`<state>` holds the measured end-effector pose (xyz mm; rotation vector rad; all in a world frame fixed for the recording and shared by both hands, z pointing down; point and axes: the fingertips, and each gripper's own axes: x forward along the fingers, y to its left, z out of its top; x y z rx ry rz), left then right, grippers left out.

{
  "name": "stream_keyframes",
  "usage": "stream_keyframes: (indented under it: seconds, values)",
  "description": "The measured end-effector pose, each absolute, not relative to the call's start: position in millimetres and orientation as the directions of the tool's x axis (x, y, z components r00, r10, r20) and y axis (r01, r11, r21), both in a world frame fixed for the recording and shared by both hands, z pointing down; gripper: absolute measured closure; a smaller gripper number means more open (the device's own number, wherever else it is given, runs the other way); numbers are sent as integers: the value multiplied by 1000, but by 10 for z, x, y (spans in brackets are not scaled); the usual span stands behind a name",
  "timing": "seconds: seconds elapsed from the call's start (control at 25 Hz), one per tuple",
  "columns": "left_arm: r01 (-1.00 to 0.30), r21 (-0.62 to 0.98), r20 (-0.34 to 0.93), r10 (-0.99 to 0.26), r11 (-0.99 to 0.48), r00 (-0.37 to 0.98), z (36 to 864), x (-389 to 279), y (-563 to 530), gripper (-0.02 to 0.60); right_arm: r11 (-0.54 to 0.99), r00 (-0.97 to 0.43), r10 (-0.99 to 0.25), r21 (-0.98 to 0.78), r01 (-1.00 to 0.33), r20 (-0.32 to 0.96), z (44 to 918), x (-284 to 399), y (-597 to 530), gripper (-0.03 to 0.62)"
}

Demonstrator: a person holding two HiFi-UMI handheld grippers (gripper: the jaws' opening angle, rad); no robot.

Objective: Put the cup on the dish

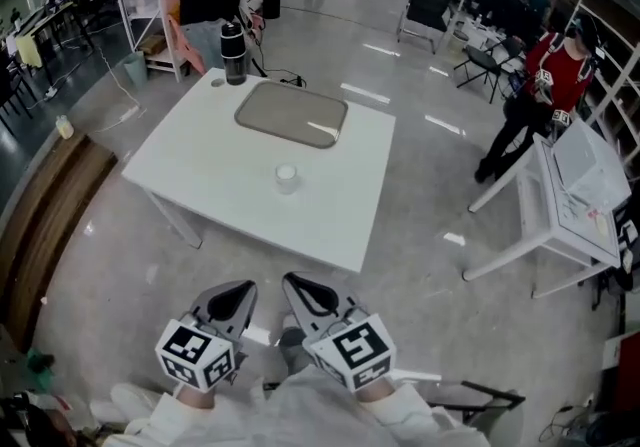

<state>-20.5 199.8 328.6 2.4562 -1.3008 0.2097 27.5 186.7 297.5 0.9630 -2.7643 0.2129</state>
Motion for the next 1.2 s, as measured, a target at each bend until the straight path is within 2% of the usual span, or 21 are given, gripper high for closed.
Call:
stream_keyframes:
  seconds: [0.44,0.76,1.2]
  values:
    - [-851,232,300,-797,-472,524,3395,21,742,586,848,-833,-497,-70,-526,244,3089,224,712,579]
    - [-862,234,339,-793,-450,506,3523,-80,392,586,820,-811,-525,-100,-563,260,3214,231,319,579]
    - [-807,259,402,-700,-531,590,3716,-163,-202,586,775,-761,-567,-107,-623,316,3355,79,-280,579]
